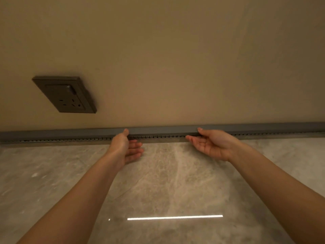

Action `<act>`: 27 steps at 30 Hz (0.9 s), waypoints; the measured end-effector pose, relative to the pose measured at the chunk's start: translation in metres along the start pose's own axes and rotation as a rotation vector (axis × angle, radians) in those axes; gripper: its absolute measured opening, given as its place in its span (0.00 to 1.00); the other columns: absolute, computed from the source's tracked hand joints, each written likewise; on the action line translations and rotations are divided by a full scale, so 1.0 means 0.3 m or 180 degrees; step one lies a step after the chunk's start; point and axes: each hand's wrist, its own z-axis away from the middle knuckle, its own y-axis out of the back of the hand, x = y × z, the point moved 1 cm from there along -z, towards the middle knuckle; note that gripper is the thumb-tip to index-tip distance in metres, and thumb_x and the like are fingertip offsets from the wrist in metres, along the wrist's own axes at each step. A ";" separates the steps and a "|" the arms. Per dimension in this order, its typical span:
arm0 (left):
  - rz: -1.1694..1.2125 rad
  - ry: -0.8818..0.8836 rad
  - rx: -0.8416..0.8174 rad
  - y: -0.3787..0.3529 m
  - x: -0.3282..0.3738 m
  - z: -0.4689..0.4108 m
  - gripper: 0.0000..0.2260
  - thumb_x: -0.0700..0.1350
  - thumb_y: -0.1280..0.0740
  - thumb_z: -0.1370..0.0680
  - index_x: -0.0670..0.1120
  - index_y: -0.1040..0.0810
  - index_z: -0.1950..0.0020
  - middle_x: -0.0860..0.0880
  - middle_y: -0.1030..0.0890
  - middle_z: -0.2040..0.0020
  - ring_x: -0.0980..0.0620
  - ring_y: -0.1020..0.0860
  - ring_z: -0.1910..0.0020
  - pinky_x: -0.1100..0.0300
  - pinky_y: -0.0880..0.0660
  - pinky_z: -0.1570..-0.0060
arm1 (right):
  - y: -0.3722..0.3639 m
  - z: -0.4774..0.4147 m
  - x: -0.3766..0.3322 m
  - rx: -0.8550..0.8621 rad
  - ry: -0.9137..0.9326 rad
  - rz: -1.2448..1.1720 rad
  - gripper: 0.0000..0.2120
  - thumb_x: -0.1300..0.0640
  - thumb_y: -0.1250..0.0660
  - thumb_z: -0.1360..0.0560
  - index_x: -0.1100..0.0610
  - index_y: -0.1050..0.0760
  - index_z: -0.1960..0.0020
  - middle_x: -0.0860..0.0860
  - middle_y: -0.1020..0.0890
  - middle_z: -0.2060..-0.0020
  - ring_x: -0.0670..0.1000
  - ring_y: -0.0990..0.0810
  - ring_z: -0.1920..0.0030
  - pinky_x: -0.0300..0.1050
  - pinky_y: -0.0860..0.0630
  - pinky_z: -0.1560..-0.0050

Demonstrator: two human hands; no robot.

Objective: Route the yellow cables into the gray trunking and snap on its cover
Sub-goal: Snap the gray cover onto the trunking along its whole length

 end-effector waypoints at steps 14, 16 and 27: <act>0.0066 -0.0014 -0.0531 -0.426 -0.084 0.135 0.22 0.57 0.47 0.19 0.40 0.25 0.54 0.46 0.25 0.66 0.50 0.26 0.71 0.62 0.27 0.74 | 0.075 -0.010 0.028 -0.0310 0.0162 0.0672 0.17 0.52 0.41 0.20 0.66 0.25 0.55 0.57 0.17 0.68 0.49 0.17 0.69 0.38 0.20 0.68; 0.0278 -0.0099 -0.0295 -0.444 -0.089 0.128 0.21 0.55 0.46 0.19 0.41 0.27 0.61 0.47 0.27 0.69 0.51 0.30 0.74 0.62 0.30 0.75 | 0.097 0.010 0.017 -0.0250 0.0304 0.1207 0.17 0.51 0.41 0.20 0.63 0.23 0.56 0.55 0.17 0.67 0.48 0.17 0.68 0.38 0.21 0.68; 0.0943 -0.0372 0.0716 -0.551 -0.120 0.148 0.21 0.55 0.47 0.18 0.41 0.33 0.63 0.46 0.29 0.68 0.54 0.30 0.85 0.57 0.27 0.74 | 0.430 0.119 -0.138 0.1277 0.1471 0.1393 0.18 0.51 0.42 0.20 0.61 0.24 0.61 0.55 0.20 0.68 0.47 0.21 0.71 0.37 0.23 0.71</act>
